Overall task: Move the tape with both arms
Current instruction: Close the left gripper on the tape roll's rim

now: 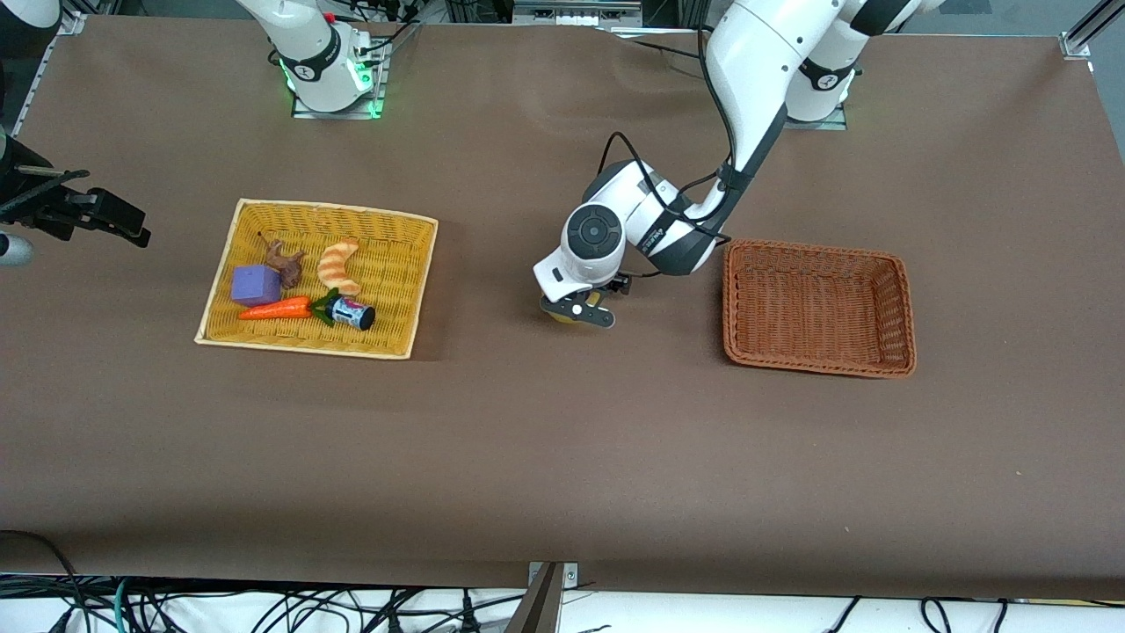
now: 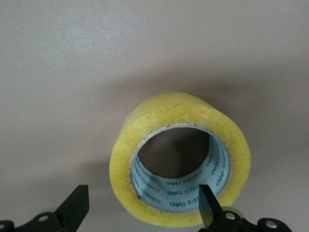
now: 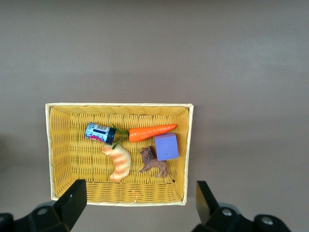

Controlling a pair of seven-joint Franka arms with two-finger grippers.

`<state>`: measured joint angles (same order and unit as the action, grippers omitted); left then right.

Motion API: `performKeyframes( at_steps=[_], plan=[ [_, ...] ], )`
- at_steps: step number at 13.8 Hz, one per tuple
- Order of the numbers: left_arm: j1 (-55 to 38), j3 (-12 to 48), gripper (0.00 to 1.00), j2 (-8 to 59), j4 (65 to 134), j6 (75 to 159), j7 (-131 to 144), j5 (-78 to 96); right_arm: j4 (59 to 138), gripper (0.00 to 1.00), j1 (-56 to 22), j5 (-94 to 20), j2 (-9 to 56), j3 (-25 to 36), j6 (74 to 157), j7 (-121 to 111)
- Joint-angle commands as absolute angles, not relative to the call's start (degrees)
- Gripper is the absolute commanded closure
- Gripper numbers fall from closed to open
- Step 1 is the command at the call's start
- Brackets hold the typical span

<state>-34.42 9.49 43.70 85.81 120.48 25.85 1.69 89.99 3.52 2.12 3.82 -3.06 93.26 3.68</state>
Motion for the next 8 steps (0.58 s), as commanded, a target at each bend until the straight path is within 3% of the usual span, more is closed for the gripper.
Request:
performKeyframes(
  at_steps=[1,3,4,5,6,7,8],
  plan=[
    [-34.11,9.05,0.0,43.5,86.13,121.2,25.22,-1.57,89.91,0.0,3.16,1.32,3.69,-2.9,93.16,3.16],
    [-34.1,9.05,0.11,45.25,86.13,123.03,25.22,-3.07,89.91,0.0,2.99,1.23,3.69,-3.08,93.16,3.34],
    [-34.1,9.05,0.28,45.52,86.13,123.57,25.22,-3.08,89.91,0.0,2.99,1.23,3.69,-3.08,93.08,3.34],
    [-34.19,9.05,0.56,45.53,86.13,123.57,25.75,-3.08,89.91,0.0,2.9,1.23,3.69,-3.16,93.16,3.43],
    [-34.19,9.05,0.77,45.44,86.13,123.57,25.84,-3.08,89.91,0.0,2.73,1.23,3.69,-3.25,93.16,3.51],
    [-34.1,9.05,0.92,45.44,86.13,123.57,25.84,-3.08,89.91,0.0,2.81,1.23,3.95,-3.34,93.16,3.43],
    [-34.01,9.05,1.0,45.35,86.05,123.49,25.84,-3.08,89.91,0.0,2.81,1.23,4.04,-3.34,93.08,3.43]
  ],
)
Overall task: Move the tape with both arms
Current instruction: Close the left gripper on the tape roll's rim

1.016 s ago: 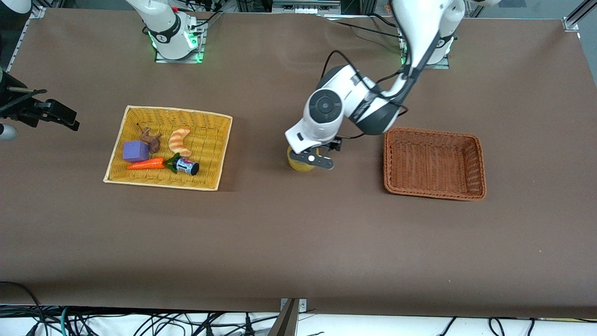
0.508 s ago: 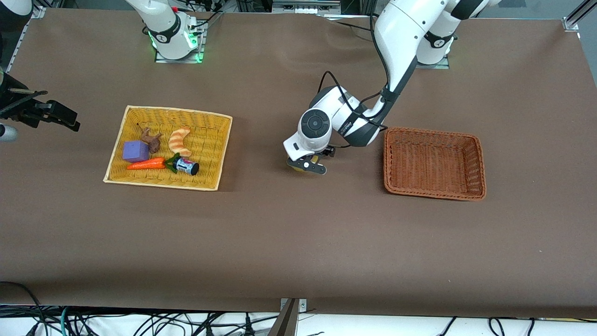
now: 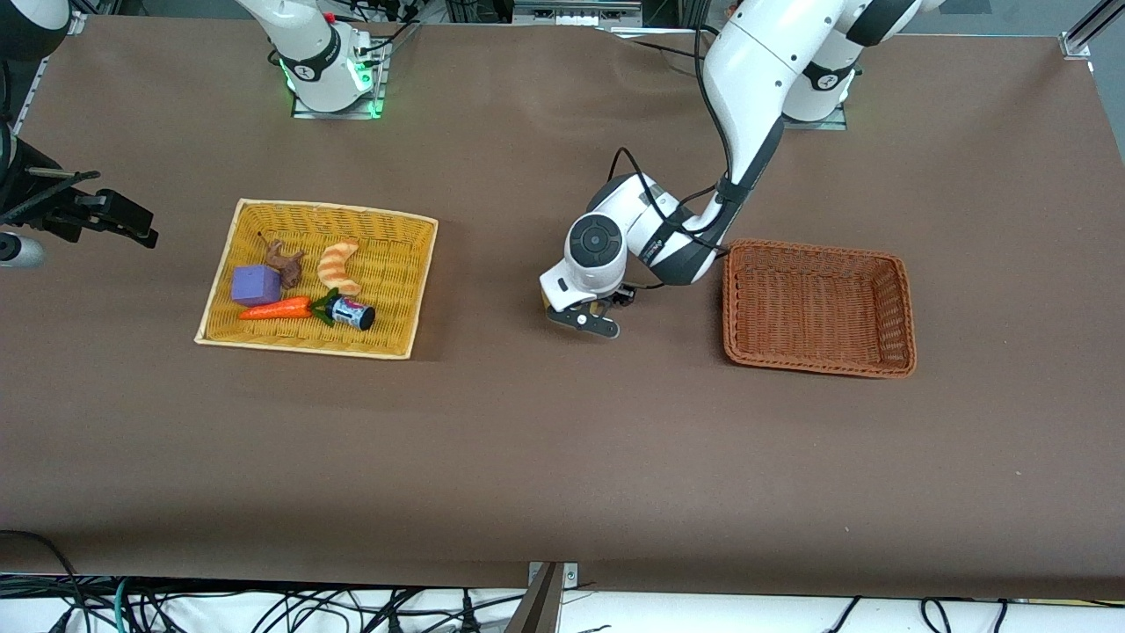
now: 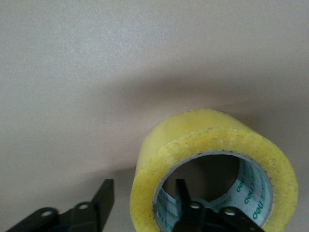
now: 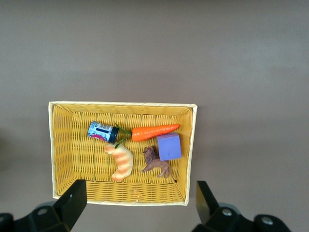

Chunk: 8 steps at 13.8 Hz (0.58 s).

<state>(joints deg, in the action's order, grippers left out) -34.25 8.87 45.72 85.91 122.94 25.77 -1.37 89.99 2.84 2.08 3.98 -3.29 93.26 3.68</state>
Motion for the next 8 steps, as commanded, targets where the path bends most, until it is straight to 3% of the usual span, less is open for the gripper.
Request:
performKeyframes(
  at_steps=[1,4,8],
  plan=[
    [-33.93,9.05,1.0,45.26,85.96,123.4,25.84,-3.08,89.91,0.0,2.81,1.14,3.96,-3.34,93.08,3.43],
    [-33.49,8.97,1.0,43.95,85.78,122.44,25.75,-3.08,89.91,0.0,2.81,1.14,4.04,-3.34,93.08,3.43],
    [-29.46,8.96,1.0,36.41,85.43,110.51,25.84,-2.99,89.91,0.0,2.81,1.23,4.04,-3.34,93.08,3.43]
  ],
)
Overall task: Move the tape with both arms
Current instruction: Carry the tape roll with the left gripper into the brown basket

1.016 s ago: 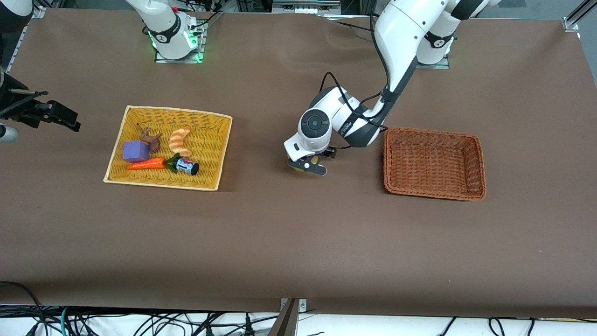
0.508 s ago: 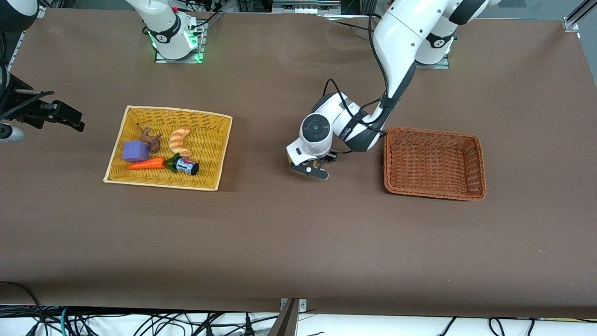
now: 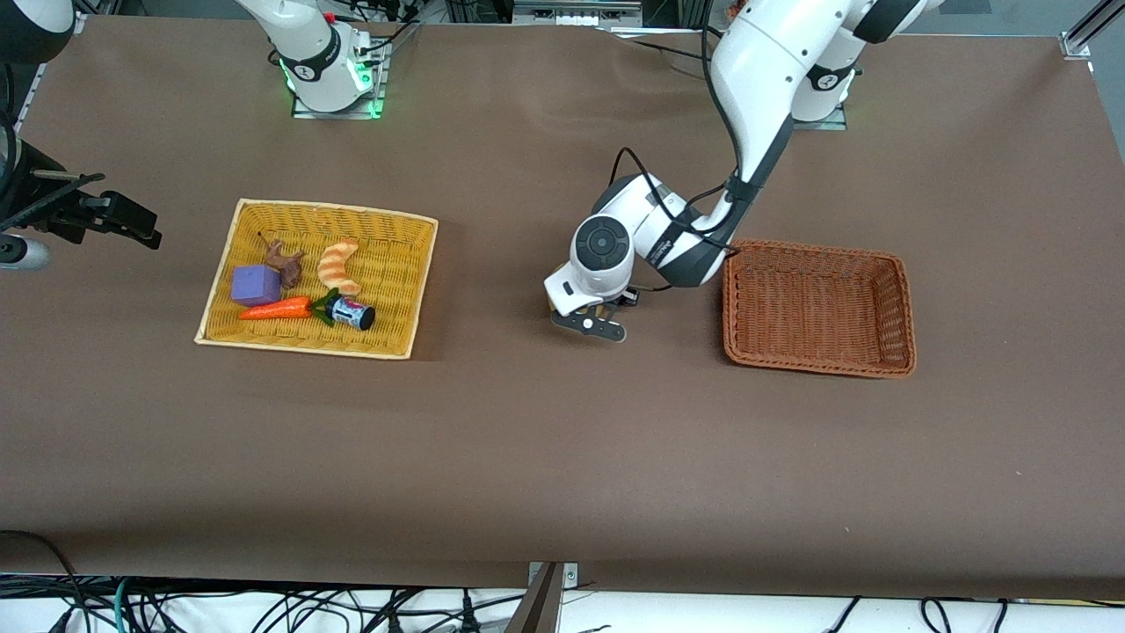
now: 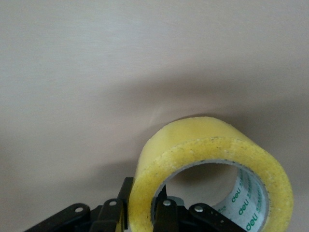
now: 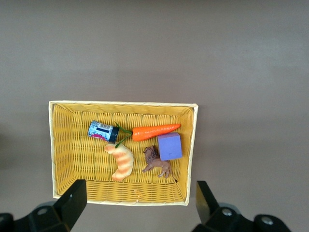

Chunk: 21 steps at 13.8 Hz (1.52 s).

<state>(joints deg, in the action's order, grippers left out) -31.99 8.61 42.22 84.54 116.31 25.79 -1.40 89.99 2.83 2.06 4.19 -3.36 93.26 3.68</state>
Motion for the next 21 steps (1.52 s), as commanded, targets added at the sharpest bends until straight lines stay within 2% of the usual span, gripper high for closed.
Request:
performKeyframes(
  at_steps=[1,5,9,13,15,18,21],
  plan=[
    [-27.79,9.05,1.0,34.65,85.34,108.65,25.4,-2.99,89.91,0.0,2.81,1.23,4.04,-3.34,93.08,3.43],
    [-21.81,9.14,1.0,28.75,85.17,102.06,25.05,-3.08,89.91,0.0,2.81,1.23,4.04,-3.34,93.08,3.34],
    [-18.03,8.88,1.0,27.34,85.43,97.92,19.96,-3.16,89.91,0.0,2.9,1.23,4.04,-3.25,93.08,3.34],
    [-9.95,8.96,1.0,26.63,88.49,94.13,4.34,-3.25,89.91,0.0,2.9,1.23,4.04,-3.25,93.16,3.34],
    [-7.92,8.96,1.0,25.14,94.28,96.92,0.19,-4.99,89.91,0.0,2.9,1.23,4.04,-3.25,93.08,3.34],
    [-4.23,9.14,1.0,21.89,105.43,107.54,-3.67,-9.67,89.91,0.0,2.9,1.23,4.04,-3.25,93.08,3.34],
    [-1.68,9.14,1.0,21.71,111.78,116.25,-5.54,-12.29,89.91,0.0,2.9,1.23,4.04,-3.25,93.16,3.34]
  ],
)
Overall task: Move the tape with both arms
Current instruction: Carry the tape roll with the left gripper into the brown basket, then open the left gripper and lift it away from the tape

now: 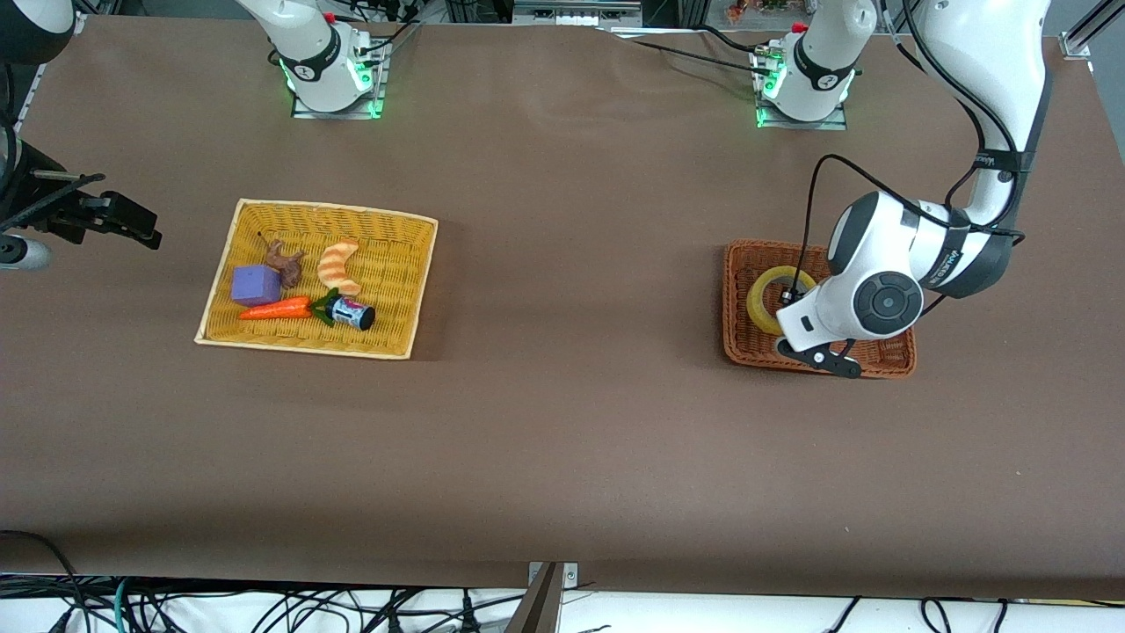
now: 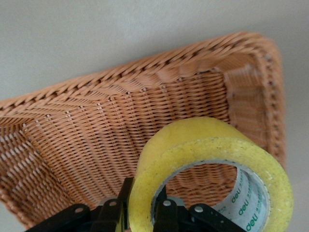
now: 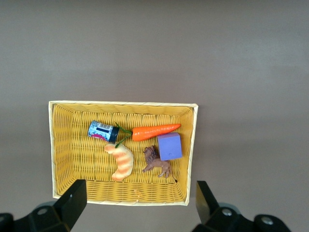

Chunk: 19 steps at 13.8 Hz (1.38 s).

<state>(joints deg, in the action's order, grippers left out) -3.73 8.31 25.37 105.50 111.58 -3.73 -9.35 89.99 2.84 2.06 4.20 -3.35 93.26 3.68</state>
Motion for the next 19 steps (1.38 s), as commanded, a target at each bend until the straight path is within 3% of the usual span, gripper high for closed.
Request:
performKeyframes(
  at_steps=[1,3,4,5,8,12,16,19],
  plan=[
    [-0.1,9.14,1.0,21.97,114.15,120.19,-5.62,-15.0,89.91,0.0,2.9,1.23,4.04,-3.25,93.08,3.34],
    [1.4,9.14,1.0,22.24,117.85,126.8,-5.62,-17.22,89.91,0.0,2.9,1.23,4.13,-3.25,93.08,3.25],
    [1.58,9.23,0.57,22.15,117.95,126.83,-5.71,-17.31,89.91,0.0,2.9,1.23,4.04,-3.25,93.16,3.25],
    [1.5,9.32,0.01,21.8,117.34,126.22,-6.15,-17.31,89.91,0.0,2.9,1.23,4.04,-3.25,93.16,3.25],
    [1.58,10.1,0.0,18.3,114.18,119.73,-8.87,-16.26,89.91,0.0,2.9,1.23,4.13,-3.25,93.16,3.25],
    [1.32,11.07,0.0,8.29,111.46,114.89,-8.62,-7.94,89.91,0.0,2.9,1.23,4.13,-3.16,93.16,3.16],
    [1.41,10.99,0.0,5.98,97.76,99.26,-8.17,-0.88,89.91,0.0,2.99,1.23,4.13,-3.16,93.16,3.16],
    [1.58,8.28,0.0,1.5,95.63,97.12,-7.82,-1.05,89.91,0.0,2.99,1.23,4.13,-3.08,93.16,3.16]
  ],
)
